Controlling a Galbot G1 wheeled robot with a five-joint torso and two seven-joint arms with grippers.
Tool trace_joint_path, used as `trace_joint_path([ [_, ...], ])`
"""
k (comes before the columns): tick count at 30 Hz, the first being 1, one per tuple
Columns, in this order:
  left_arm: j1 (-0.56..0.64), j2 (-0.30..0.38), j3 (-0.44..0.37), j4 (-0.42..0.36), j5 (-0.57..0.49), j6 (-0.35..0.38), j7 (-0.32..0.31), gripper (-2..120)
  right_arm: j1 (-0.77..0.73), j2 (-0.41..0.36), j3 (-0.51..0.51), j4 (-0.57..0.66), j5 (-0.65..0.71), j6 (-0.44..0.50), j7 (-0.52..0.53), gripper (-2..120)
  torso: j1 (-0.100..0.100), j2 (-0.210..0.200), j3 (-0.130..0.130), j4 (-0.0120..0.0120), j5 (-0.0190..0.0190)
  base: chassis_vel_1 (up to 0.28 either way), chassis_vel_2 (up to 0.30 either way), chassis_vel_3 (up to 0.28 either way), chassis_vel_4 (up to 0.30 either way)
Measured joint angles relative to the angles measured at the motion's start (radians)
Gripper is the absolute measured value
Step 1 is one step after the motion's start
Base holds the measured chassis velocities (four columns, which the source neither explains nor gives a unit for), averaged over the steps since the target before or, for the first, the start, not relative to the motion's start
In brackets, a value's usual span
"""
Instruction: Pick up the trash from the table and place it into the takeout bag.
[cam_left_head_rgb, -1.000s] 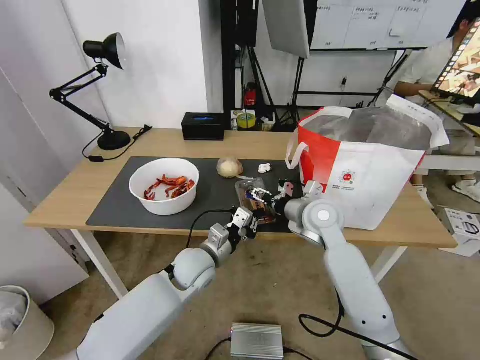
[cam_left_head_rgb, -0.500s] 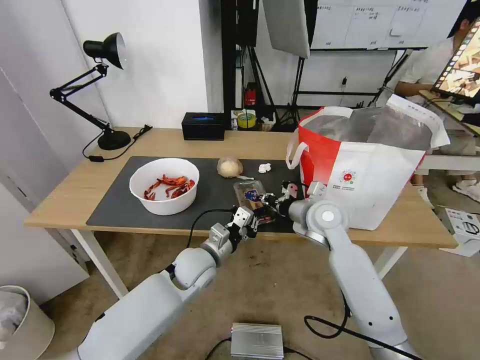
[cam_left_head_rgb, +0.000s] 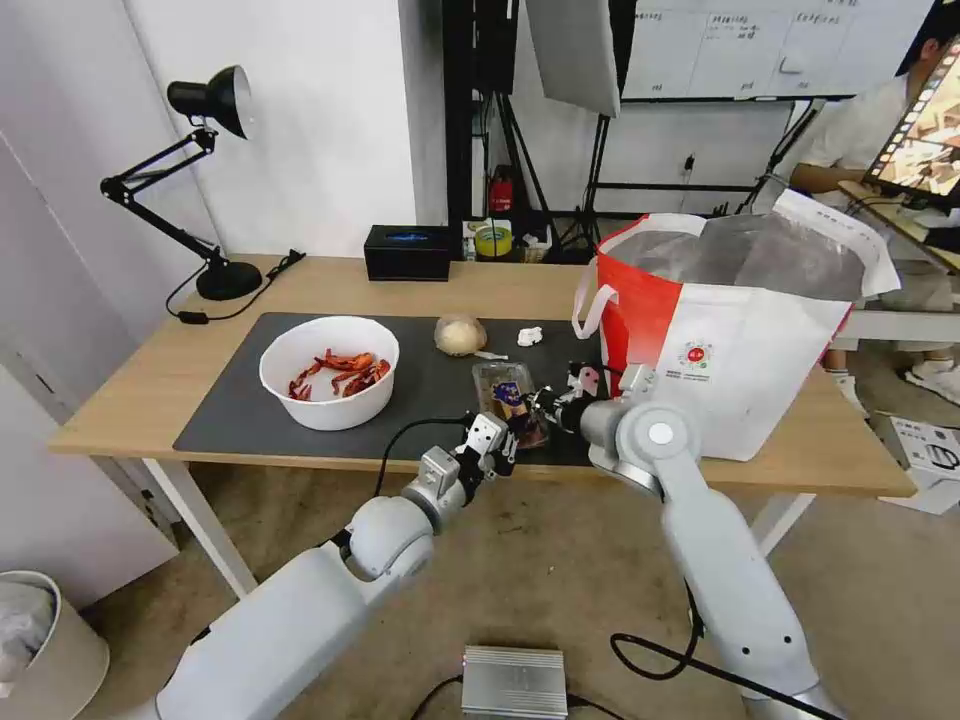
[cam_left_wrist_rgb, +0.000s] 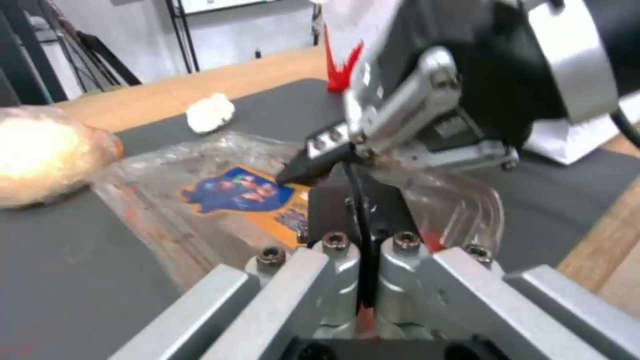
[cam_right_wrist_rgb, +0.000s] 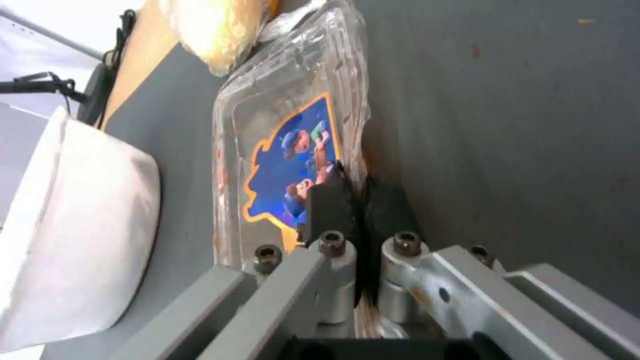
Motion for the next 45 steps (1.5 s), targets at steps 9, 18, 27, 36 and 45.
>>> trace_joint_path([
  [9,0.113,0.089,-0.134,-0.107,-0.008,-0.003,0.002,0,0.003,-0.001,0.009,0.008,0.001,-0.001,-0.016,0,0.000,0.000,0.000,0.0001,0.0001,0.000,0.000,0.000,0.000],
  [18,0.306,0.096,-0.308,-0.187,0.036,-0.034,0.018,0,0.009,-0.009,0.013,0.027,0.000,0.000,-0.038,0,0.000,0.000,0.000,0.0002,0.0000,0.000,0.000,0.000,0.000],
  [27,0.437,0.069,-0.399,-0.236,0.071,-0.054,0.003,7,0.006,-0.044,0.029,0.091,-0.004,0.006,-0.090,0,0.000,0.000,0.000,0.0001,0.0002,0.000,0.000,0.000,0.000],
  [36,0.554,0.024,-0.476,-0.286,0.093,-0.058,-0.004,35,-0.007,-0.099,0.056,0.188,-0.006,0.027,-0.125,0,0.000,0.000,0.000,0.0001,0.0002,0.000,0.000,0.000,0.000],
  [45,0.603,0.003,-0.527,-0.332,0.104,-0.058,-0.004,69,0.039,-0.134,0.093,0.304,0.010,0.057,-0.124,0,0.000,0.000,0.000,0.0000,0.0003,0.000,0.000,0.000,0.000],
])
